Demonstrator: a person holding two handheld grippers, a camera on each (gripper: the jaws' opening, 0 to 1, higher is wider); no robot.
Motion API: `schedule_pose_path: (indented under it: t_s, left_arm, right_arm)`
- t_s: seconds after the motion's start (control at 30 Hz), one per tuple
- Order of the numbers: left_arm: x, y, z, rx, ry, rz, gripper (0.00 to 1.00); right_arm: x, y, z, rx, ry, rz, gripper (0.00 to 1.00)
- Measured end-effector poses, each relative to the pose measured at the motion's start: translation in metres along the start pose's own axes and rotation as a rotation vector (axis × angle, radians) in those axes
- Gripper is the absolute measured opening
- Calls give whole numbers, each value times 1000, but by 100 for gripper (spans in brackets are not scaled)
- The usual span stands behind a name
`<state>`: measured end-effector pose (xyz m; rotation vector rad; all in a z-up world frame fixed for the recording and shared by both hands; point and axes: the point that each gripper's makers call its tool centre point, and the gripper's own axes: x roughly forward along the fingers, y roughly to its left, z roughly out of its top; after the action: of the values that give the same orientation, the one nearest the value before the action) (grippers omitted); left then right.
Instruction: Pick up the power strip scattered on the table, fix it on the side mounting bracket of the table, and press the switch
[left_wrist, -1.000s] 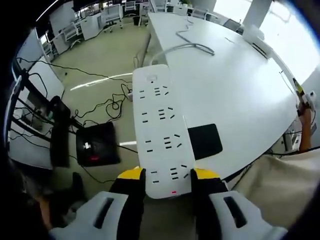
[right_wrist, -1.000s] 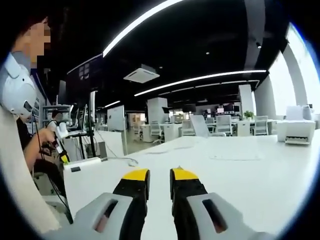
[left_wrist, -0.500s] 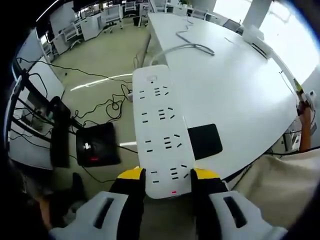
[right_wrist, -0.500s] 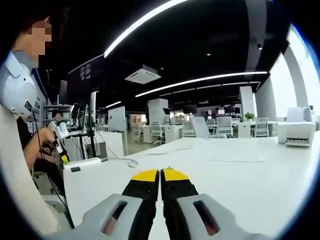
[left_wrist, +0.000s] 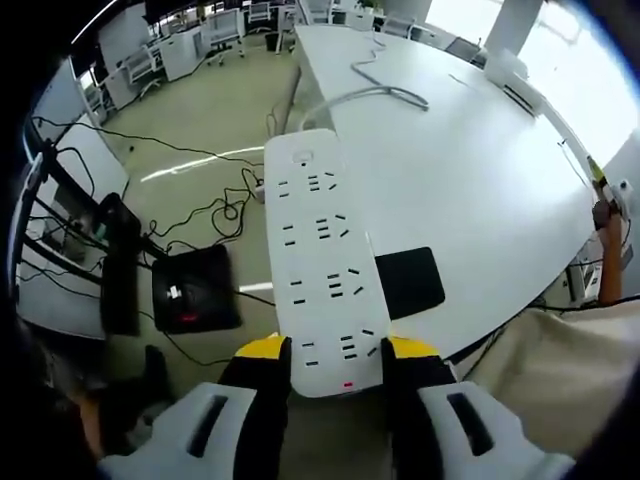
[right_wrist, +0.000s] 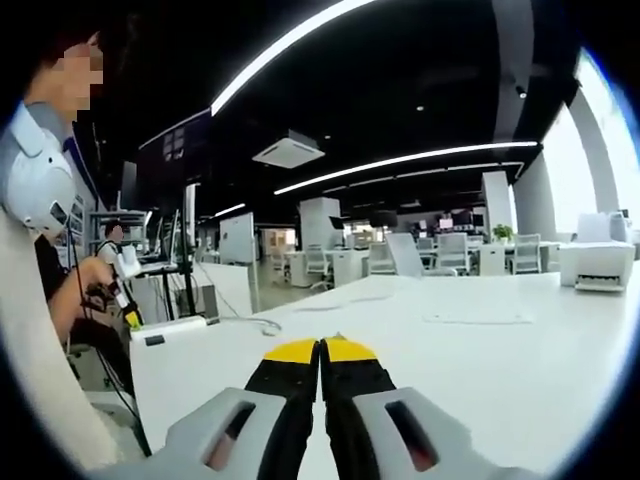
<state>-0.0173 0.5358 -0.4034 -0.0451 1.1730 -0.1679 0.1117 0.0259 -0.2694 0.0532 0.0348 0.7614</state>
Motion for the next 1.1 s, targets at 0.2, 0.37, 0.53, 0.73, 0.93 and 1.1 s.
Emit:
schedule_pose_path:
  t_s: [0.2, 0.37, 0.53, 0.73, 0.93, 1.1]
  left_arm:
    - [0, 0, 0, 0, 4, 1, 41]
    - [0, -1, 0, 0, 8, 2, 41]
    - [0, -1, 0, 1, 14, 1, 41]
    - [0, -1, 0, 3, 18, 1, 41]
    - [0, -1, 0, 1, 13, 2, 41]
    - [0, -1, 0, -1, 18, 1, 41]
  right_arm:
    - [-1, 0, 0, 5, 0, 0, 0]
    - [-3, -2, 1, 5, -4, -4, 0]
    - [-3, -3, 3, 2, -5, -8, 0]
    - [-1, -4, 7, -2, -4, -9, 0]
    - [3, -6, 11, -4, -2, -16, 0]
    - [5, -5, 20, -19, -4, -12, 0]
